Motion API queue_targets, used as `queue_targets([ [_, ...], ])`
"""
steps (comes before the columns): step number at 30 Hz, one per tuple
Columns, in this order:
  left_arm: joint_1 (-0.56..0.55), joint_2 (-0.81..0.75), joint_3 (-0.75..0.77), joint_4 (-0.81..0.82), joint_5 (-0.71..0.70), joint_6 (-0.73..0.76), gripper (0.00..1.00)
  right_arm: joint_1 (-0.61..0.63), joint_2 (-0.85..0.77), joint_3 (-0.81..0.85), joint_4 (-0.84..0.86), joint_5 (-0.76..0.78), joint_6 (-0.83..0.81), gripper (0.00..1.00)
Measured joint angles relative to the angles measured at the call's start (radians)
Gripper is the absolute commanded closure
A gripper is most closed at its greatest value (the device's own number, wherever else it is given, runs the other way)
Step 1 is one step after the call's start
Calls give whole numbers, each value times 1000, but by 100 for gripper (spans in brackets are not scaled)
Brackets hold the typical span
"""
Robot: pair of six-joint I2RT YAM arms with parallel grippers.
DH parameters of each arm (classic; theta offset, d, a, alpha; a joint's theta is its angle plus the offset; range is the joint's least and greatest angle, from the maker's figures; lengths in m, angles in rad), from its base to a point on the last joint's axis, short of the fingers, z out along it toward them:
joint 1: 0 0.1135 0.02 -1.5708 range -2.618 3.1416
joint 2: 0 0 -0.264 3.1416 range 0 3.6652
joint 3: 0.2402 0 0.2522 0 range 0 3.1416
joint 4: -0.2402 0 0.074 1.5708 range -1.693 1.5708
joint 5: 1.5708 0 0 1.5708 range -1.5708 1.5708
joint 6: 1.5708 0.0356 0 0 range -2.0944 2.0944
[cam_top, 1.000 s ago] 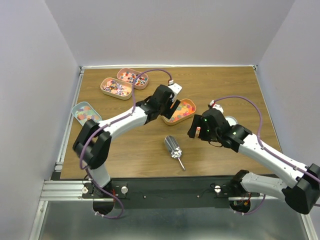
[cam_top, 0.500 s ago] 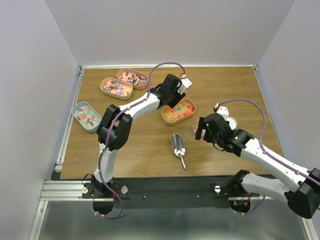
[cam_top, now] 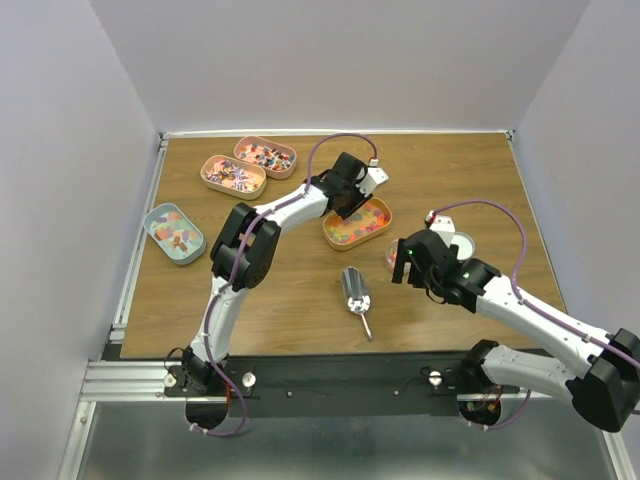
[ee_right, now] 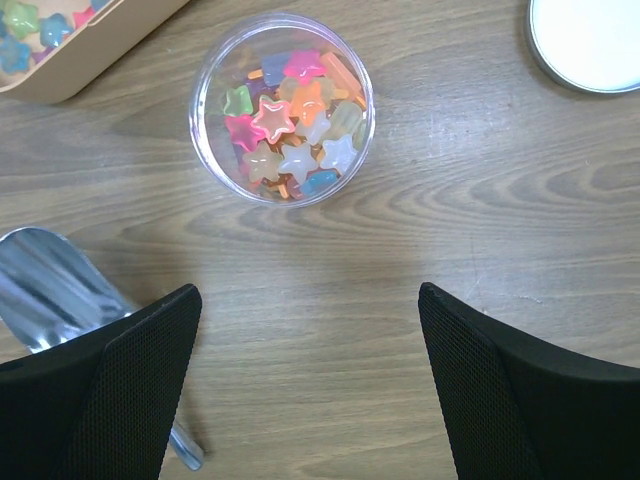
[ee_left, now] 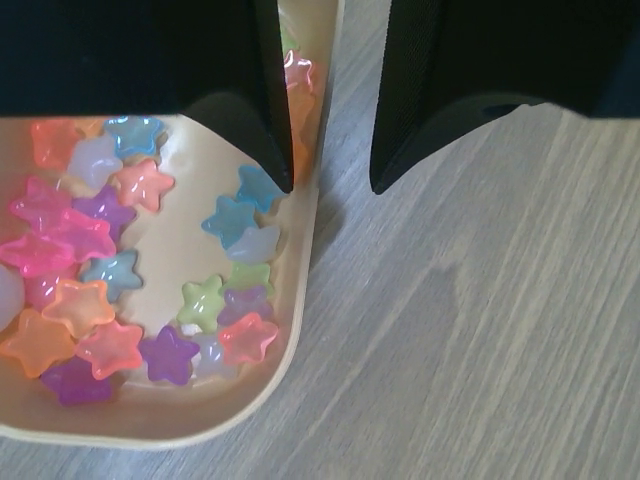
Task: Pack the candies
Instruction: Pick up the storage box at the center of the board.
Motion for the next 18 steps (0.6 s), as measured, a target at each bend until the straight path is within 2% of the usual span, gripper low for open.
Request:
queue_targets([
  [3,2,21,24,-2,10,3,75,0,0,-3,0,0,-3,5],
  [4,3,24,28,-3,14,2,76,0,1,-4,0,0,-3,5],
  [9,5,26,32,-6,35,3,99,0,5,-5,2,1,-4,5],
  [18,16,19,14,18,75,-26,100,0,7,-19,4,1,-3,5],
])
